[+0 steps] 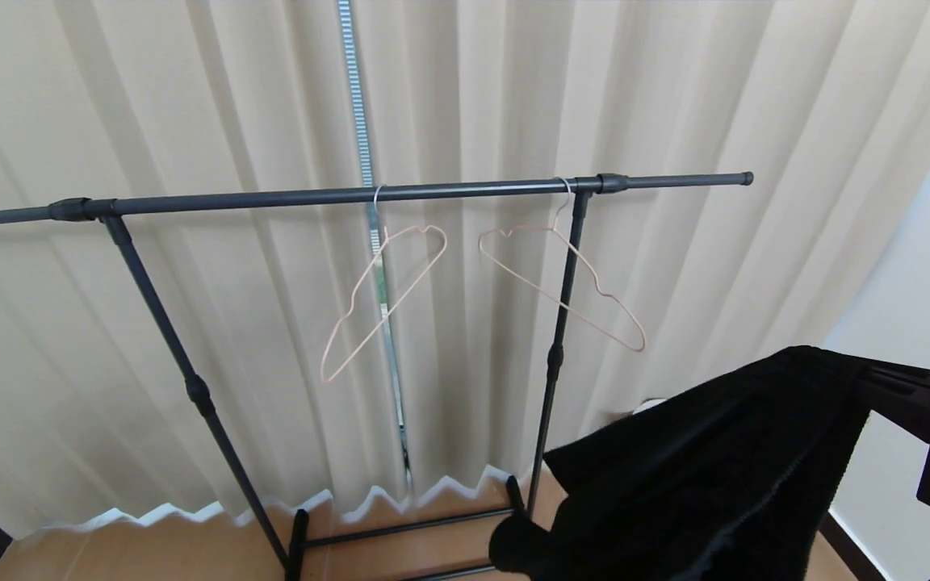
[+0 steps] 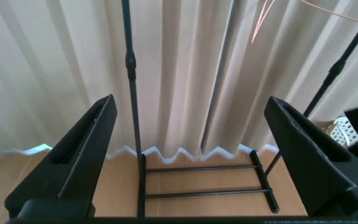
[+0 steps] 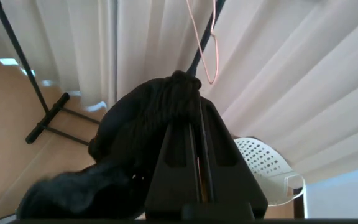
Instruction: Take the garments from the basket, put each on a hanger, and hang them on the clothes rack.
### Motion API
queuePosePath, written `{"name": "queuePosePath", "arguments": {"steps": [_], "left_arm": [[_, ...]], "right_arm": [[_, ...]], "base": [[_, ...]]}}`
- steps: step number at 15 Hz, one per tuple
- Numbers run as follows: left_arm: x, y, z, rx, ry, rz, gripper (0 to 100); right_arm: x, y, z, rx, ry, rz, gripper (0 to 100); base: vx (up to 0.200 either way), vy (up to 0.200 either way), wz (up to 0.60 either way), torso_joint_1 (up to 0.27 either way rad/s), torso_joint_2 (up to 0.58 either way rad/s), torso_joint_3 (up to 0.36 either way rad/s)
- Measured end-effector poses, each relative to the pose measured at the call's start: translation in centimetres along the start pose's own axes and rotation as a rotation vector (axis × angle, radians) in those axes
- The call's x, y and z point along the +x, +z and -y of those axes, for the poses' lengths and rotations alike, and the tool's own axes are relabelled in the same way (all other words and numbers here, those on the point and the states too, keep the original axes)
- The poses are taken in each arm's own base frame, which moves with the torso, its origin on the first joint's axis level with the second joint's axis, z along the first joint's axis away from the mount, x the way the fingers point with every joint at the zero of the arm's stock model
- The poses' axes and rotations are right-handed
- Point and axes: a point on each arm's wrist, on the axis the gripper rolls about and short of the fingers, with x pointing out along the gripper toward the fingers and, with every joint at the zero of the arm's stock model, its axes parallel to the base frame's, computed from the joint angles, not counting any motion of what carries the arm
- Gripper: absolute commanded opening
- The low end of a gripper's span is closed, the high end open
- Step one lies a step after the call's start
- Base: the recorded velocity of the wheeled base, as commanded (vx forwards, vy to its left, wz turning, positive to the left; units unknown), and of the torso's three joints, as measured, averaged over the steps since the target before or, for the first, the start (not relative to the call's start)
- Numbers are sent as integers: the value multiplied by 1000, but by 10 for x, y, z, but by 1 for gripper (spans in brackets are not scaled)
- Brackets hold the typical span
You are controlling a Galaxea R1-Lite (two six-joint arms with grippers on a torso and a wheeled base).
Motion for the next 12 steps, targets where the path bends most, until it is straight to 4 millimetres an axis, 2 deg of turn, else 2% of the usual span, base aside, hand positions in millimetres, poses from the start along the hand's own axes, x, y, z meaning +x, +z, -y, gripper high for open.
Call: {"name": "queuePosePath", "arguments": {"steps": [12], "left_arm": [[0, 0, 0, 8, -1, -3, 100]], "right_arm": [[-4, -2, -1, -27, -5, 1, 0]], "base": [[0, 0, 0, 0, 0, 0]]}}
